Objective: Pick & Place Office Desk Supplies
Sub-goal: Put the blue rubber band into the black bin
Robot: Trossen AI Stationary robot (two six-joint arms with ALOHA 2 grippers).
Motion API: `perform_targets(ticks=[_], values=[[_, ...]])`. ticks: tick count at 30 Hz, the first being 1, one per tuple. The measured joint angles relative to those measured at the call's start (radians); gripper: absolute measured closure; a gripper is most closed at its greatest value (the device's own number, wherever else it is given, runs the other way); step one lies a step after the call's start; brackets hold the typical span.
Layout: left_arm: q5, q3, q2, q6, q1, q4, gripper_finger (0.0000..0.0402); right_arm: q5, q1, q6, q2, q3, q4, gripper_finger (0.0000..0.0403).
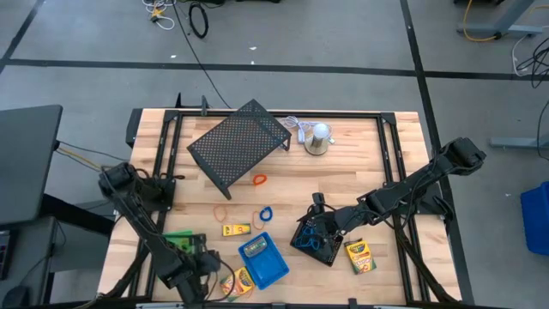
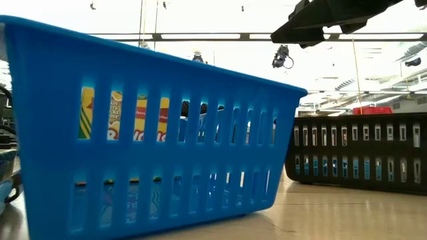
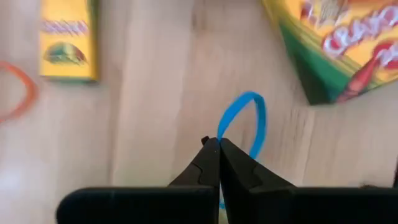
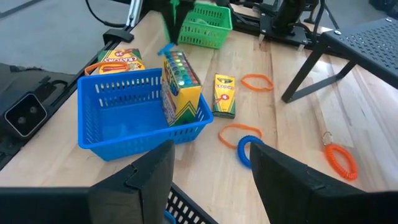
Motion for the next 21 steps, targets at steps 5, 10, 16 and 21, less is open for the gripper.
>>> perform_targets(ticks=[5, 10, 16, 21], values=[[-0.096, 0.001, -0.007, -0.002, 0.002, -0.039, 0.0400, 0.000, -0.005, -0.007, 0.000, 0.000, 0.012, 0.0185], [-0.170, 0.002, -0.009, -0.019, 0.001, -0.069, 0.0400, 0.000, -0.015, -0.010, 0.000, 0.000, 0.032, 0.0185], [-0.295, 0.002, -0.020, -0.057, 0.001, -0.112, 0.0401, -0.002, -0.022, -0.037, 0.000, 0.000, 0.074, 0.0185], [-0.421, 0.003, -0.064, -0.073, -0.002, -0.125, 0.0401, -0.038, -0.039, -0.061, 0.000, 0.000, 0.106, 0.0185]])
